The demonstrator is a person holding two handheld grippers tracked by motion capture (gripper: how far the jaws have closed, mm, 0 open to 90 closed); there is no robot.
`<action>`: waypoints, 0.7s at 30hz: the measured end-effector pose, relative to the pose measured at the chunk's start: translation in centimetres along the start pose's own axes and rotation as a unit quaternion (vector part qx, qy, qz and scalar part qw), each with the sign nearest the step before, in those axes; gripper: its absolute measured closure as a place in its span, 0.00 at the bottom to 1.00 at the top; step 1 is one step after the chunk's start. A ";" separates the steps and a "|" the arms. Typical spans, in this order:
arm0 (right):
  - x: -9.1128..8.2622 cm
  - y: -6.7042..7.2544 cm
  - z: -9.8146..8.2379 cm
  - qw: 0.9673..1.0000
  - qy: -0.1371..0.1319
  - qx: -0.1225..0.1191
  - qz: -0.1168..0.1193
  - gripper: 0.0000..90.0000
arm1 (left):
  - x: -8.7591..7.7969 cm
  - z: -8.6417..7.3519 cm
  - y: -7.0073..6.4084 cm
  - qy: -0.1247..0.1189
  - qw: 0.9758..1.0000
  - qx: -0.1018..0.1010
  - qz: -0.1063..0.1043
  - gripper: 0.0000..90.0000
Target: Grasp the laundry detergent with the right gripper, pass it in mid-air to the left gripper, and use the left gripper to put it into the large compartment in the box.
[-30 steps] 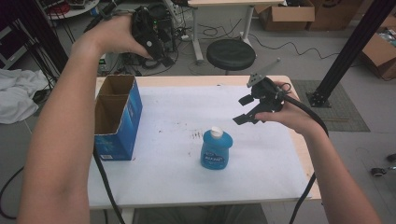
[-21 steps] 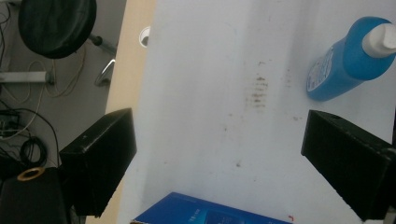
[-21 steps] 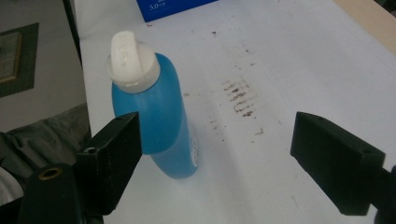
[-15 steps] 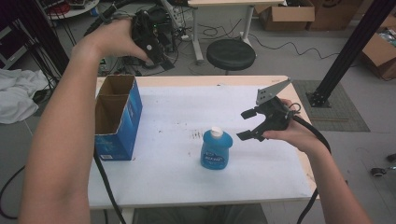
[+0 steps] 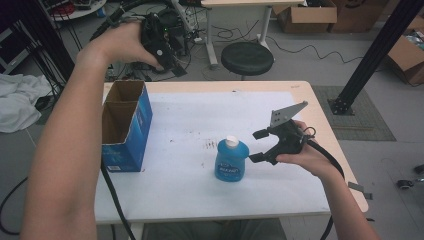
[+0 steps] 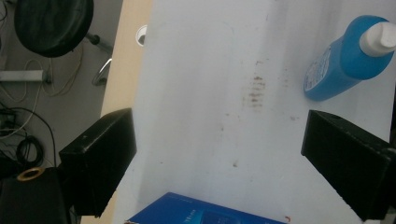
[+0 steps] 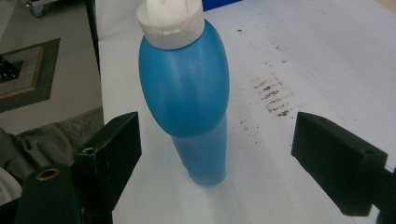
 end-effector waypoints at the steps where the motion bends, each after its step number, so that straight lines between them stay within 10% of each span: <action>1: 0.2 0.1 -0.1 1.000 -0.003 0.000 0.001 0.18 | 0.1 0.0 0.0 -0.001 1.000 0.000 0.000 0.12; 21: 4.5 0.9 -0.5 1.000 -0.018 0.004 0.011 0.18 | 0.3 0.0 -0.2 -0.007 1.000 0.001 -0.005 0.12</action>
Point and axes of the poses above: each handheld gripper's, and its own axes: x roughly forward along the jaws, z roughly out of its top, y roughly to its left, the point moved 9 cm from there along x, roughly forward along the jaws, and after that the axes turned 13 degrees about y, right-handed, at the moved point
